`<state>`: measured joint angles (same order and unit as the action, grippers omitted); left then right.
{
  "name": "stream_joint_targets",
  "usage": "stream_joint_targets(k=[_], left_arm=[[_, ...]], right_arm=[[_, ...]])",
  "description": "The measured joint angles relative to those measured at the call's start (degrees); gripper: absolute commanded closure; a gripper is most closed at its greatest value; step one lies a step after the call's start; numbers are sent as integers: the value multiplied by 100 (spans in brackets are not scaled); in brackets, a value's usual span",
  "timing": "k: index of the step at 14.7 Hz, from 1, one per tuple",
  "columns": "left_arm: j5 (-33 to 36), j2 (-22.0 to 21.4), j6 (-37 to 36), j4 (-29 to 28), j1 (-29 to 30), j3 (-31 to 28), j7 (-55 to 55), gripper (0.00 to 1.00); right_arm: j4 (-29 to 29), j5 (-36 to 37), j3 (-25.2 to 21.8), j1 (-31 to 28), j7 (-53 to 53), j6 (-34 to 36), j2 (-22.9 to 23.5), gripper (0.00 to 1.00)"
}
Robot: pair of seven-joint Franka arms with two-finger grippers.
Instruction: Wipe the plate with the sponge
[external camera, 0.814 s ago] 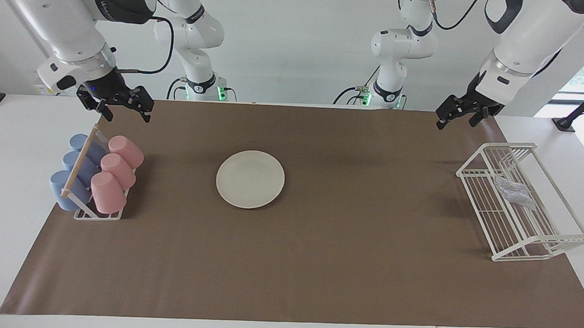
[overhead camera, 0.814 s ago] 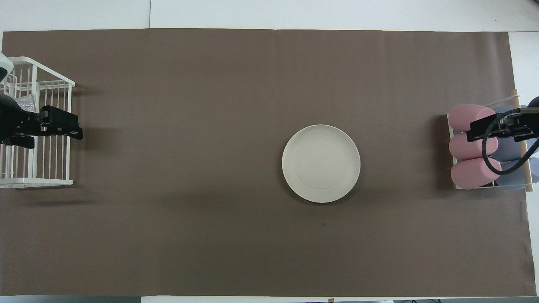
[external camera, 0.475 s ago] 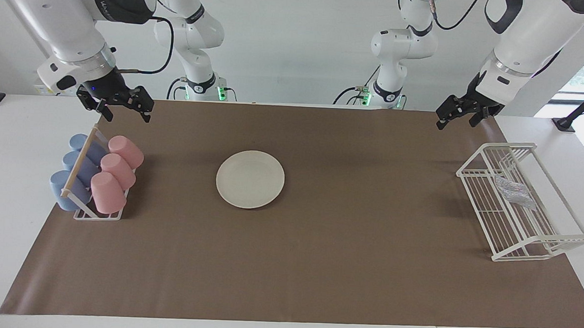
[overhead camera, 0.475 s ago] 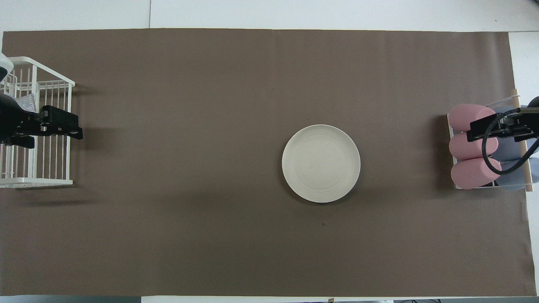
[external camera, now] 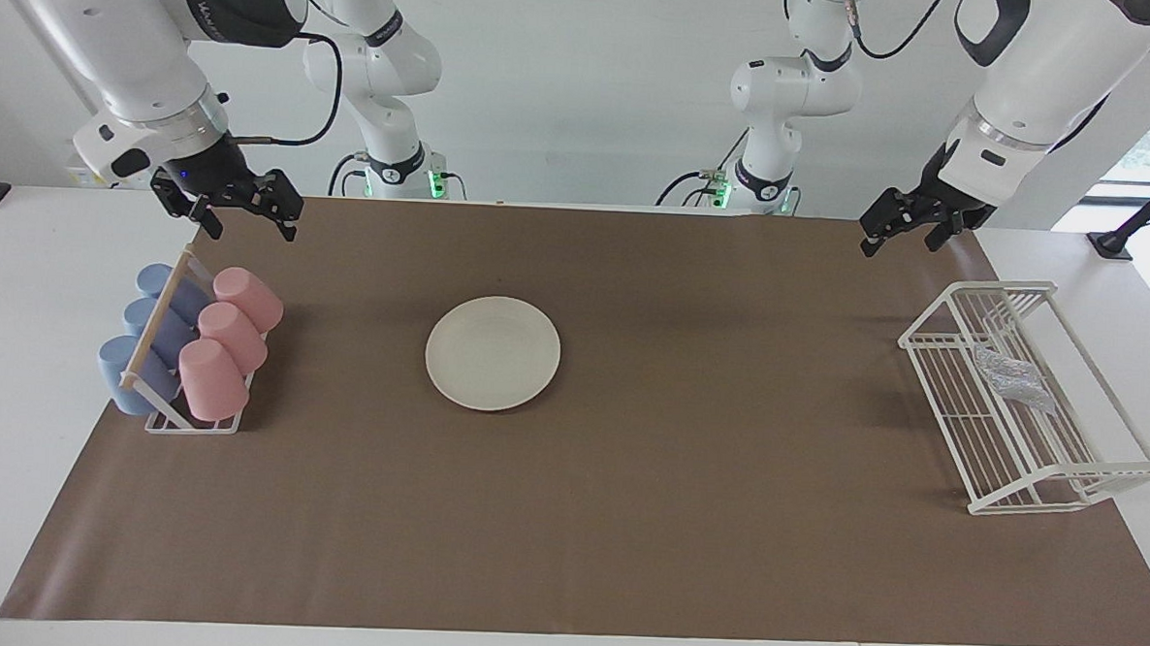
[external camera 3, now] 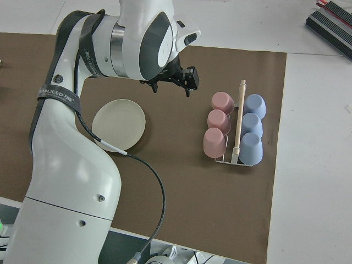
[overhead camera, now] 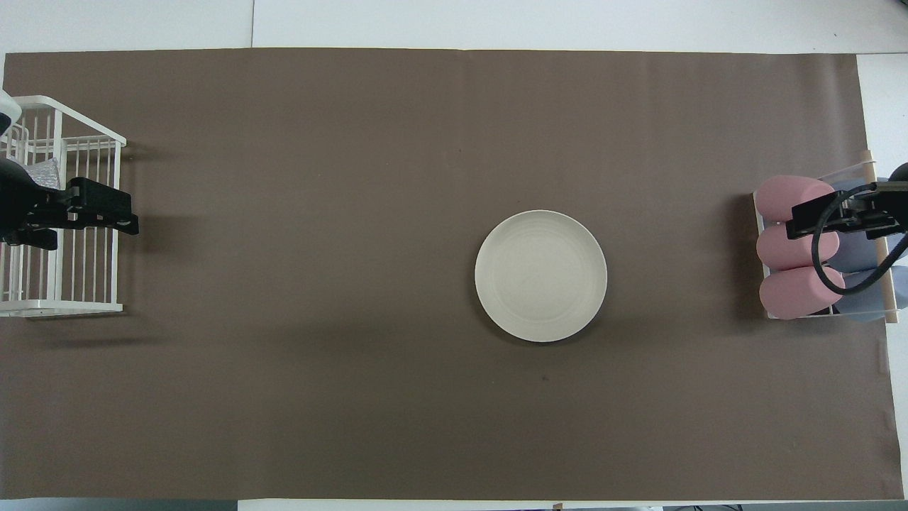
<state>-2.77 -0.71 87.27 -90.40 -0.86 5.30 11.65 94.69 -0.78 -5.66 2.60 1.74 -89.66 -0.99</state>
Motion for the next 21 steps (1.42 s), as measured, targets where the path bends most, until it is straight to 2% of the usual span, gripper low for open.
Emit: stream_joint_targets(k=[2, 6, 10, 15, 18, 21], left_arm=[[340, 5, 75, -21, -6, 10, 6, 0], [1730, 242, 402, -188, -93, 73, 10, 0], [3439, 874, 958, -468, -273, 85, 523, 0], [5032, 1610, 1502, -672, -332, 68, 1390, 0], [5654, 1887, 1546, -742, -325, 60, 1794, 0], [5832, 1997, 1601, -745, -296, 47, 2031, 0]], right_arm=[[0, 0, 0, 0, 0, 0, 0, 0], [0, 0, 0, 0, 0, 0, 0, 0], [0, 0, 0, 0, 0, 0, 0, 0], [0, 0, 0, 0, 0, 0, 0, 0], [0, 0, 0, 0, 0, 0, 0, 0], [0, 0, -7, -12, 0, 104, 0, 0]])
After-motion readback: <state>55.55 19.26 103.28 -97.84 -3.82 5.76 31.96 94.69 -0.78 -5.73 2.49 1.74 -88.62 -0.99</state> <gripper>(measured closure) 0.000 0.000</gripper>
